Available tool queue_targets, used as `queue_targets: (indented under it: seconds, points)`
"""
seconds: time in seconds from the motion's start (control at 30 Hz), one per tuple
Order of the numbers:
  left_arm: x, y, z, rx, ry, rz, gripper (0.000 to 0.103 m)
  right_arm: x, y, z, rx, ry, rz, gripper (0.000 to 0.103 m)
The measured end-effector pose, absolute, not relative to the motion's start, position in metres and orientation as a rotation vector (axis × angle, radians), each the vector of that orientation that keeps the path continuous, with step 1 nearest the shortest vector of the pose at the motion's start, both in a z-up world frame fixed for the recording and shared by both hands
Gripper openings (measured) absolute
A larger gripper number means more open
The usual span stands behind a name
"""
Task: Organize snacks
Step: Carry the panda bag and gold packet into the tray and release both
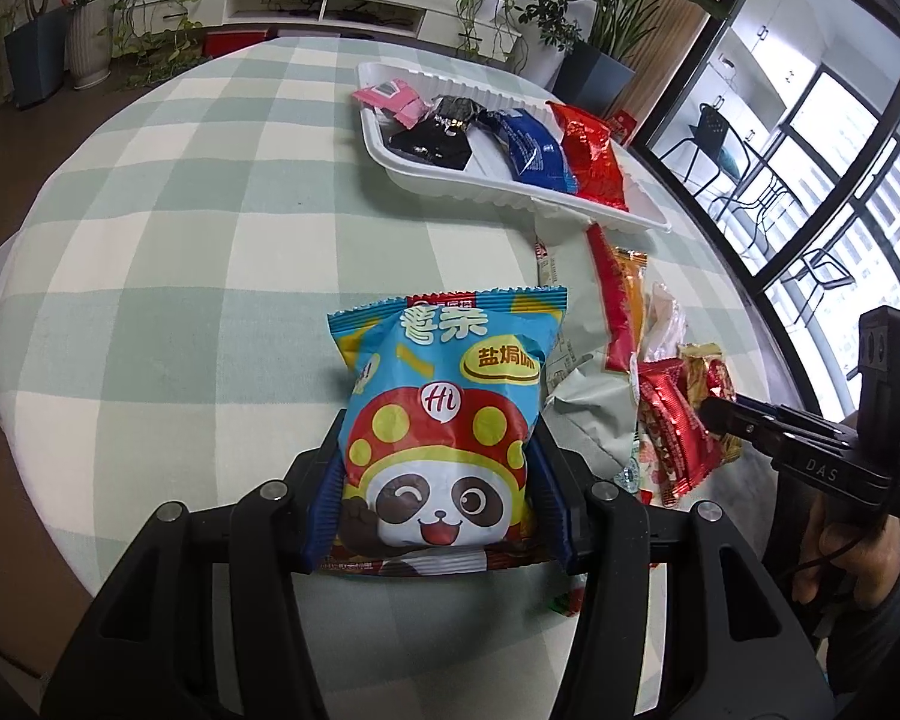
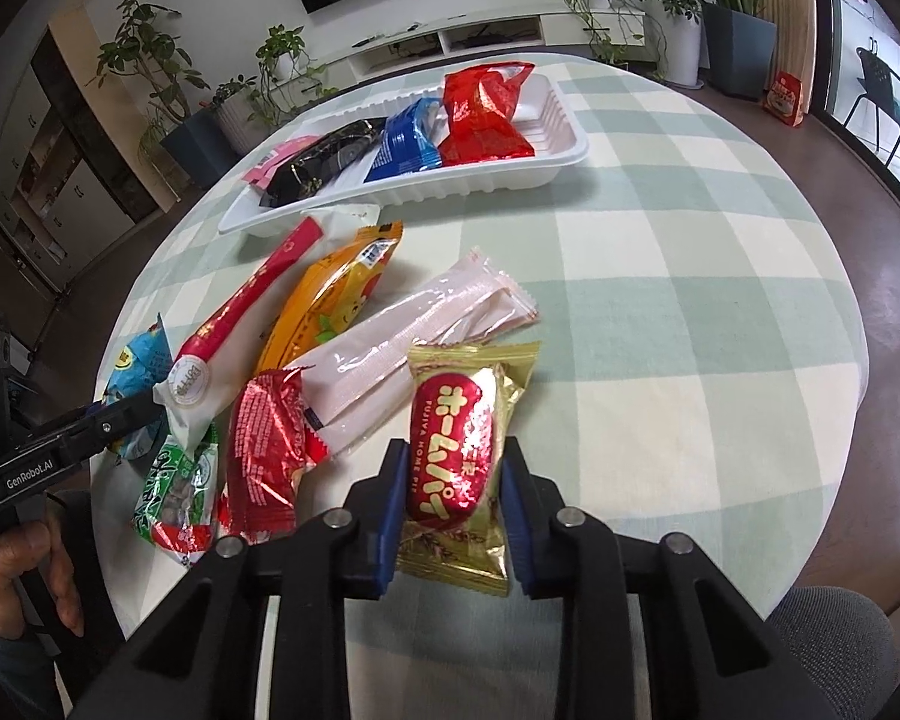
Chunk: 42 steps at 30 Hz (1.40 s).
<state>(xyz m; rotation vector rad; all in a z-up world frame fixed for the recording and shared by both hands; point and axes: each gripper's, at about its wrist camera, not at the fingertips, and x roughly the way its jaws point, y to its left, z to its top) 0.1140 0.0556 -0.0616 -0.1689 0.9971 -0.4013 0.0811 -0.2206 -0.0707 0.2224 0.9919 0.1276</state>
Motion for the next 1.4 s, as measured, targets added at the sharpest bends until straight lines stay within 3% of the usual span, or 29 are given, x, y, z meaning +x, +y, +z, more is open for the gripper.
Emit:
queue_targets:
  seconds: [0.8,1.4]
  points:
    - [0.091,0.063,-0.037,-0.23,0.937,-0.446,0.051,0.061,-0.247,-0.051,0.361,0.944,0.163,0.031]
    - [0.192,0.044,0.042,-0.174,0.808,-0.481,0.051,0.135,-0.286,0.017,0.36,0.798,0.173,0.031]
